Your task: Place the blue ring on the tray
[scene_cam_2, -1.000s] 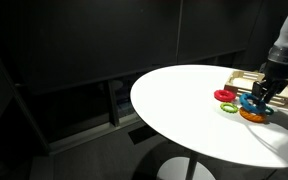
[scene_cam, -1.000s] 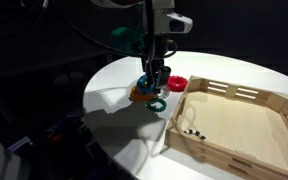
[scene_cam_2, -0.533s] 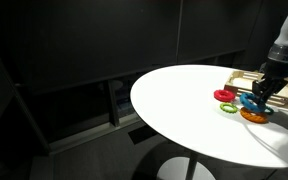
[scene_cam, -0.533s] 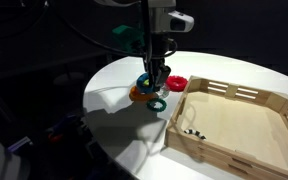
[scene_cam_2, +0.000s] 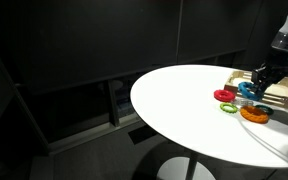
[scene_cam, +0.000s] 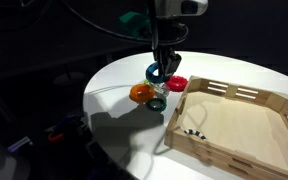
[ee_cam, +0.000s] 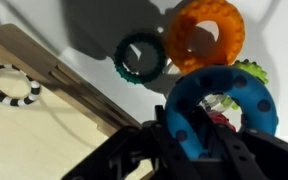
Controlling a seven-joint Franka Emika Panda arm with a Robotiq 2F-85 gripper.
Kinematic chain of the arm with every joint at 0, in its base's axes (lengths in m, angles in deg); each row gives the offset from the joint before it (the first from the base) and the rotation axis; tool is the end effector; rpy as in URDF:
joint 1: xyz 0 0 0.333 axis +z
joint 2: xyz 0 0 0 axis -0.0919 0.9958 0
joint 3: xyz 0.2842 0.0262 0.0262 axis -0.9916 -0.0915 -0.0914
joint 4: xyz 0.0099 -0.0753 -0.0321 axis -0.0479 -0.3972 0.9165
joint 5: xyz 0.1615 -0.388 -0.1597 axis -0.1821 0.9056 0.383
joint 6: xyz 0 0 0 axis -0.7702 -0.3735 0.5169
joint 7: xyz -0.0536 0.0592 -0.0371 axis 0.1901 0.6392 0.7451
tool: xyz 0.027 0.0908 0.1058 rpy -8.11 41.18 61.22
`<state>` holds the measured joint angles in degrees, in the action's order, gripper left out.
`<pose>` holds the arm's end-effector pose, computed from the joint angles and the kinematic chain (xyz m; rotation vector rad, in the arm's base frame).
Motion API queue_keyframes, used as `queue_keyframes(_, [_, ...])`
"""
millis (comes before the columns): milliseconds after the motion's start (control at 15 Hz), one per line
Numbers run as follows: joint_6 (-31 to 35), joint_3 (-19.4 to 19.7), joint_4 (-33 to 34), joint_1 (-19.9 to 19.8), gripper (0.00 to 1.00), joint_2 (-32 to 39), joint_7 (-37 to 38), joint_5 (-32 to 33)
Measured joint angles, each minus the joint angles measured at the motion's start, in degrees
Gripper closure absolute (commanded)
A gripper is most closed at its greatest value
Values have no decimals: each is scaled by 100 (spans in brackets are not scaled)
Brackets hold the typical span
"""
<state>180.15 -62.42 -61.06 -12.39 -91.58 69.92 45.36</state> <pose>0.4835 -0.0980 0.2050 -3.0246 0.6526 -0.1508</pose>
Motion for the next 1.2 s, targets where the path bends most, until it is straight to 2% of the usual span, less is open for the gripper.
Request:
queue_keyframes(600, [-32, 427, 665, -358, 89, 15, 303, -4])
queue_keyframes(1200, [310, 731, 1207, -620, 89, 848, 1051, 147])
